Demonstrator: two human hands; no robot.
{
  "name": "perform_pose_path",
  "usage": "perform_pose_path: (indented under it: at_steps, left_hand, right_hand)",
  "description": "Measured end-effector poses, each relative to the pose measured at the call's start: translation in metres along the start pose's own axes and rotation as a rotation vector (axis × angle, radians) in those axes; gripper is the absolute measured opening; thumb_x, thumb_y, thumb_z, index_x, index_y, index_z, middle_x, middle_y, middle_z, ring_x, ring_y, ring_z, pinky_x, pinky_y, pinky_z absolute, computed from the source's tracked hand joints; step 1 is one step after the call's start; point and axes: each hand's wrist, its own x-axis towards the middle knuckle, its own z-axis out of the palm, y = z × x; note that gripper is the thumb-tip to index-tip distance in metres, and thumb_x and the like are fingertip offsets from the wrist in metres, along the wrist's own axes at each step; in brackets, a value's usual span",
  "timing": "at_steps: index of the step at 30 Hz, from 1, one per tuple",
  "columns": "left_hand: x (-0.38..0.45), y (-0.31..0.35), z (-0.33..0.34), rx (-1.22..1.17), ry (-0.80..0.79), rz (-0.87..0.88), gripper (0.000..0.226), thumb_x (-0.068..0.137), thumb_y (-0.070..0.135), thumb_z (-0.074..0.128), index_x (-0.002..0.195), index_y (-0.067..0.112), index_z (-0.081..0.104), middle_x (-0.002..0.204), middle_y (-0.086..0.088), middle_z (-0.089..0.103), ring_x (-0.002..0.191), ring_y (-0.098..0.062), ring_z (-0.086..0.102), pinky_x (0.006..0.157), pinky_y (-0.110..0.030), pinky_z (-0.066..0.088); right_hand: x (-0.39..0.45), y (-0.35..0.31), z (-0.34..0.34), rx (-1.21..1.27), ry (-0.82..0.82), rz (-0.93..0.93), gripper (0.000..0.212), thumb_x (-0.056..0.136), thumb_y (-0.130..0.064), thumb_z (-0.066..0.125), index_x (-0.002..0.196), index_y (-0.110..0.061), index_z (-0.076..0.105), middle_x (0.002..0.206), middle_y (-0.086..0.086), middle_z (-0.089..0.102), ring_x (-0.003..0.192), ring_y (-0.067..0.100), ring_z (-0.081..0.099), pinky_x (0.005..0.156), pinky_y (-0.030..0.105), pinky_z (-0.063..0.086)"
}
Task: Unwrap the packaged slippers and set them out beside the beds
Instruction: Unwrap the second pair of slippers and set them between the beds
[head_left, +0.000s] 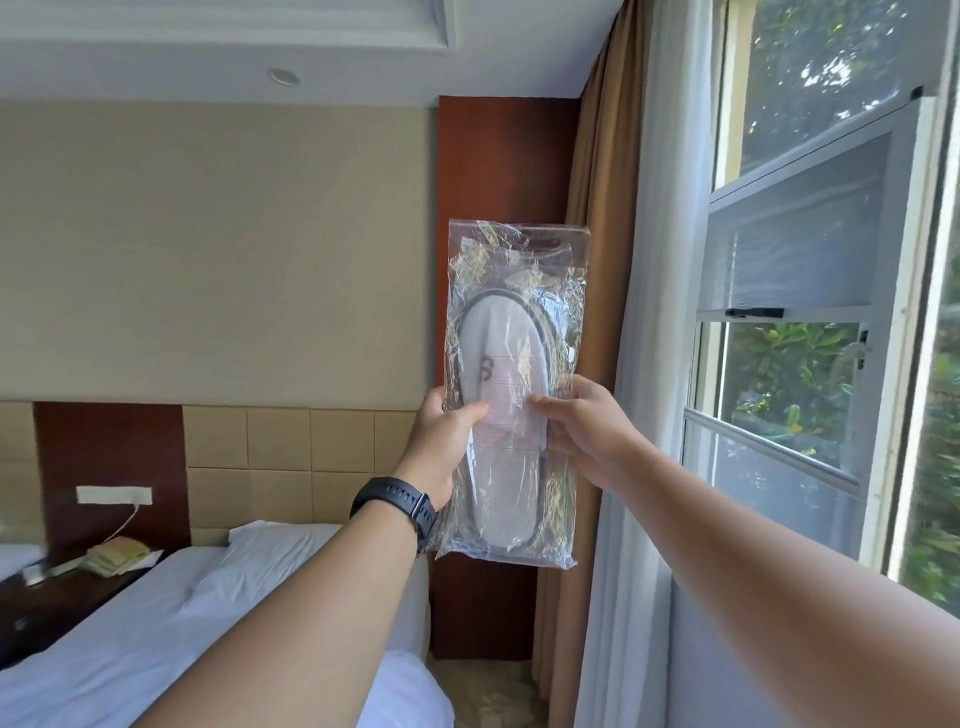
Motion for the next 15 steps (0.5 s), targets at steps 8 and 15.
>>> perform_pose_path:
  at_steps: [8,15]
  left_hand:
    - [-0.06,0.016,0.021,-0.002,0.082,-0.013,0.075,0.092,0.024,0.073,0.158,0.015,0.038,0.152,-0.007,0.058,0.138,-0.03,0.057,0.12,-0.057,0.041]
    - [-0.122,0.027,0.016,0.021,0.174,-0.012,0.077,0.097,0.023,0.072,0.162,0.015,0.031,0.148,0.0,0.057,0.116,-0.008,0.059,0.11,-0.038,0.039]
  right_hand:
    - [-0.04,-0.009,-0.017,0.011,-0.061,0.005,0.029,0.095,-0.006,0.075,0.119,0.002,0.061,0.116,0.029,0.073,0.104,0.043,0.075,0.097,0.064,0.059]
    - [-0.084,-0.014,-0.006,0.038,-0.148,0.04,0.031,0.096,-0.005,0.075,0.124,0.0,0.063,0.122,0.027,0.075,0.111,0.041,0.075,0.086,0.051,0.064]
